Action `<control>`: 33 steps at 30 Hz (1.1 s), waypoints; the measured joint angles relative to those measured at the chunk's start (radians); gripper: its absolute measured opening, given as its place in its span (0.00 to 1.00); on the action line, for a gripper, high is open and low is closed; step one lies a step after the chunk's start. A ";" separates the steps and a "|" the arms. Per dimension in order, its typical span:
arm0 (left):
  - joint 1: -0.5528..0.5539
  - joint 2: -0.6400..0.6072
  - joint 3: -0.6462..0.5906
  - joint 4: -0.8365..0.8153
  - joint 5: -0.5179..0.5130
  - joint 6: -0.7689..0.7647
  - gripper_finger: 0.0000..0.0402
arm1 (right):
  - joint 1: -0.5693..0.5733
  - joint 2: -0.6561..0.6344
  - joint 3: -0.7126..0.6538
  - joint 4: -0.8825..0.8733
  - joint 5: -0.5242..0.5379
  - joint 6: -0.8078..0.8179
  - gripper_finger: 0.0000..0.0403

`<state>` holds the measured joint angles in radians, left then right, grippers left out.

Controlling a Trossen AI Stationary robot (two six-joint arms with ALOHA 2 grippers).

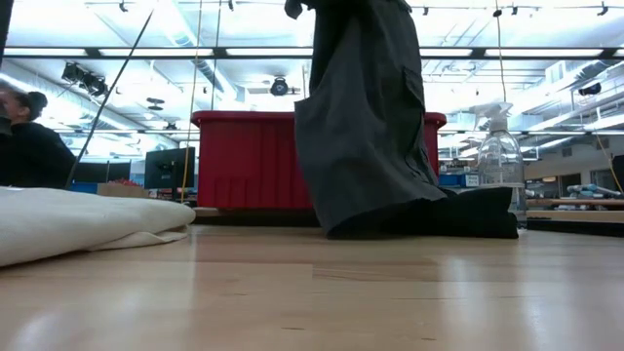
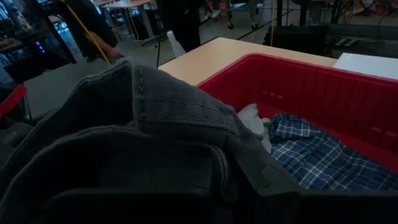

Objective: Fold Laundry from Bin
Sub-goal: Fold the gray shorts

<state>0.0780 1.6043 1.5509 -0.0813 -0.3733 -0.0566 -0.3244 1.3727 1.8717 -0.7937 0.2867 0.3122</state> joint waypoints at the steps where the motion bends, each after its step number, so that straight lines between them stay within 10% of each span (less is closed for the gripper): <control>1: 0.002 0.000 0.000 0.006 0.001 0.001 0.59 | 0.000 0.000 0.000 0.000 0.000 0.000 0.08; 26: 0.021 -0.011 0.000 0.015 0.004 0.007 0.03 | 0.002 0.000 0.000 -0.042 -0.021 0.000 0.08; 33: 0.022 -0.070 -0.001 -0.019 -0.011 0.078 0.07 | 0.009 0.000 0.000 -0.109 -0.050 -0.051 0.08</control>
<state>0.1001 1.5342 1.5501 -0.1004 -0.3847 0.0214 -0.3158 1.3727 1.8717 -0.9031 0.2364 0.2610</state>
